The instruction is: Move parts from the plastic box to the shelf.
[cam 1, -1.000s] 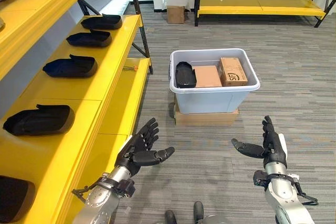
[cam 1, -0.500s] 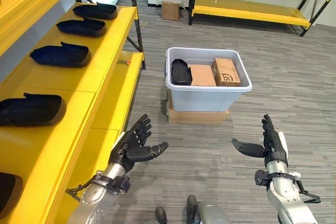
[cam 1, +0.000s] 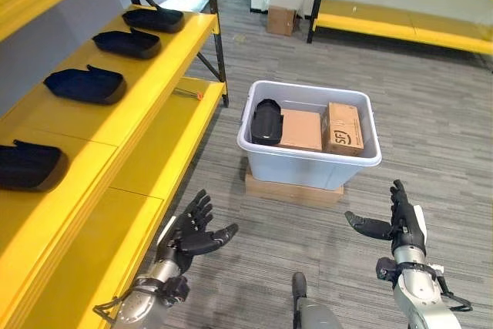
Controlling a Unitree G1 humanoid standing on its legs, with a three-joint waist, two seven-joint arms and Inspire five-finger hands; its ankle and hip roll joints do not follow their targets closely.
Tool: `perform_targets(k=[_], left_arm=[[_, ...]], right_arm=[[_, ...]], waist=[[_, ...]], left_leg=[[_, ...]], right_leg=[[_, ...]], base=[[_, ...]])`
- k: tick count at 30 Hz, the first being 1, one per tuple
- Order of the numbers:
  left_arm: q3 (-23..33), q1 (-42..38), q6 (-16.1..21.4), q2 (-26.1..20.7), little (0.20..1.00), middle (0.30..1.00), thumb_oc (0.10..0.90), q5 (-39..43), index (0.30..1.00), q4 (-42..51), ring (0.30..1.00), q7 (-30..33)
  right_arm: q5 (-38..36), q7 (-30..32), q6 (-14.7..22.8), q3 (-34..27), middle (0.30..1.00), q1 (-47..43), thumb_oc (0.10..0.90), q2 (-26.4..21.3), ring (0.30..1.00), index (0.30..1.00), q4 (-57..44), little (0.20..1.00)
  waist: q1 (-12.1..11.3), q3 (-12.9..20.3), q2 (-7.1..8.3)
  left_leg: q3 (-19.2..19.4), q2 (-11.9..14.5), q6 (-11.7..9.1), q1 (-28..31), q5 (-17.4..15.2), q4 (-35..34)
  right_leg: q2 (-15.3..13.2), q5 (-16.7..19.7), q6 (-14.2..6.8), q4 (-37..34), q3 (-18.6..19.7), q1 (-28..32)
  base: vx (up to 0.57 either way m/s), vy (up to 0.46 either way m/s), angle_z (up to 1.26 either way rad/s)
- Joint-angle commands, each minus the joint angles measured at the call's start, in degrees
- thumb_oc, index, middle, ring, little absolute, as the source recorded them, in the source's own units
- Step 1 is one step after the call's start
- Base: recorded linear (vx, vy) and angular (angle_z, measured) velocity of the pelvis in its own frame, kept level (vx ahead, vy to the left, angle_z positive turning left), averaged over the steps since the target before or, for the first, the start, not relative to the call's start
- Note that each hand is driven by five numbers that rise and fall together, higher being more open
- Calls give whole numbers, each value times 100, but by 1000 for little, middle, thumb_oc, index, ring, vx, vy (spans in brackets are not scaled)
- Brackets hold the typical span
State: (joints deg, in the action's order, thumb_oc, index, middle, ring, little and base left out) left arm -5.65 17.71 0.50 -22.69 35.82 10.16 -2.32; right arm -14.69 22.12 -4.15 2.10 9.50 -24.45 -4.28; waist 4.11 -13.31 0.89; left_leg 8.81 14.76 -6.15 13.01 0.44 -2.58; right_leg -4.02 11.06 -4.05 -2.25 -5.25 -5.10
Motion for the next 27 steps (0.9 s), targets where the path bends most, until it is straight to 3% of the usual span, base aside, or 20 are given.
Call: perform_targets(k=[1,8,13,20,27], left_arm=[[493,-354,772,-165,1000,1000,900,231,1000,907,1000,160],[461,-689,625,-79,1000,1000,900,331,1000,883,1000,276],[347,-801,515,8,1000,1000,900,320,1000,904,1000,292],[117,-866,533,70,1000,1000,900,292,1000,856,1000,526],[27,-987,588,98,1000,1000,900,304,1000,745,1000,577]], right_arm=[[253,250,462,-265,1000,-217,900,-244,1000,1000,-612,1000],[51,390,415,-332,1000,-417,900,-513,1000,1000,-558,1000],[36,648,471,-428,1000,-393,900,-500,1000,1000,-528,1000],[99,992,880,-624,1000,-461,900,-401,1000,1000,-733,1000],[-41,834,960,-395,1000,-470,900,-255,1000,1000,-818,1000]], waist=[[121,452,242],[191,347,119],[287,354,35],[420,427,-131],[548,506,-81]], left_leg=[[-45,-745,319,-142,-338,-242],[74,-367,123,-548,254,125],[99,-263,22,-702,584,373],[108,-187,-75,-663,909,492],[273,20,-125,-683,1178,905]], right_leg=[[-446,-80,-509,-252,87,193],[-168,-507,-111,-56,101,341],[-93,-538,-18,-120,116,377],[-6,-688,123,-95,138,457],[105,-847,301,55,131,463]], base=[[157,-257,-9],[101,-173,-9],[85,-85,-3],[100,-91,-1],[68,-132,1]])
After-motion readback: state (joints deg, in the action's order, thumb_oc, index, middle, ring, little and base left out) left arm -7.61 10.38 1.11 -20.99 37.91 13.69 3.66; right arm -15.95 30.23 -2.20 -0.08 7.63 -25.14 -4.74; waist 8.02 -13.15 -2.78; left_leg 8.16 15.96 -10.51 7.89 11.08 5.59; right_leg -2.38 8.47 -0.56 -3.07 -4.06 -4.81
